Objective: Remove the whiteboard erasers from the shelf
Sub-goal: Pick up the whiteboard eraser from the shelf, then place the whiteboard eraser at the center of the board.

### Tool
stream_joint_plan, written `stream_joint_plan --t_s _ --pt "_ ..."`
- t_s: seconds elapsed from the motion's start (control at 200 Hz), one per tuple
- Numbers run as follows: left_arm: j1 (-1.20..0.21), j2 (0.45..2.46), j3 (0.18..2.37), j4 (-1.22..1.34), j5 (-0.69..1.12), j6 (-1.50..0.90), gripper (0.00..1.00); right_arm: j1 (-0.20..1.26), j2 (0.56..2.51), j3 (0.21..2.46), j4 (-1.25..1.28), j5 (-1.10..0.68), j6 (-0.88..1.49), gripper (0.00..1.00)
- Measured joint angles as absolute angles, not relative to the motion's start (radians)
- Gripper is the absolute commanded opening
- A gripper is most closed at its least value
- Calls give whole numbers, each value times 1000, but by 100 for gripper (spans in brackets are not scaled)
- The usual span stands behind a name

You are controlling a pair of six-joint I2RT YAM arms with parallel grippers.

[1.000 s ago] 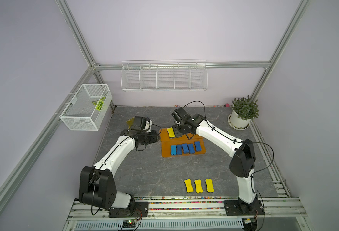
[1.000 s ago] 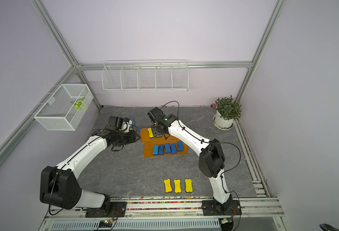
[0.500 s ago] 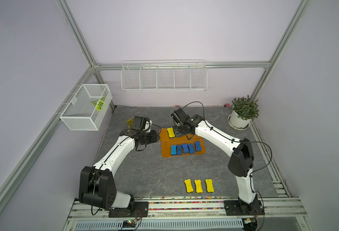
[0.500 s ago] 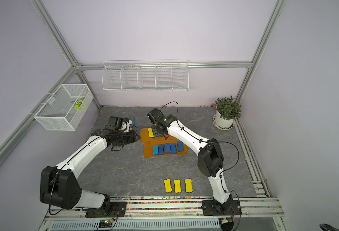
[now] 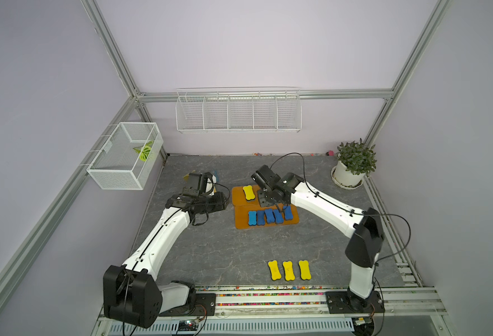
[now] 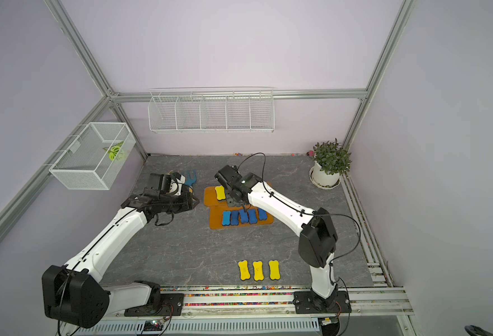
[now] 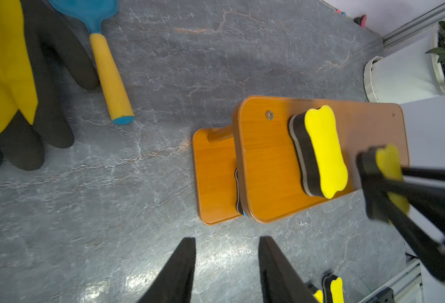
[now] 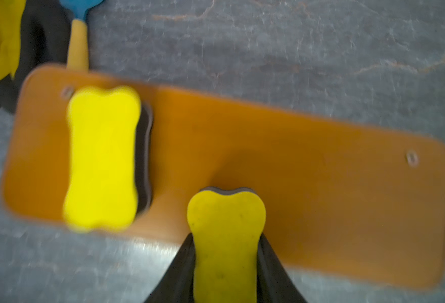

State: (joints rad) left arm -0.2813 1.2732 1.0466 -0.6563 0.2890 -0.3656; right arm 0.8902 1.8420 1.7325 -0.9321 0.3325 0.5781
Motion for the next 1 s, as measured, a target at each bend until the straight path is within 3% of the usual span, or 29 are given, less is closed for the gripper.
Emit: stream_joint_plan --t_s 0.155,0.325,0.685,1.0 --pt "-281 1267 1035 -657 274 -366 45 1121 1658 1549 -982 374 744 37" --pt "-281 1251 1025 -656 276 -367 45 1290 1640 1383 -991 337 900 39" --pt "-281 1242 1024 -657 268 -369 45 1299 1872 1355 -862 162 889 42" --pt "-281 1244 1023 -657 253 -369 45 1256 1901 1343 -783 44 874 43"
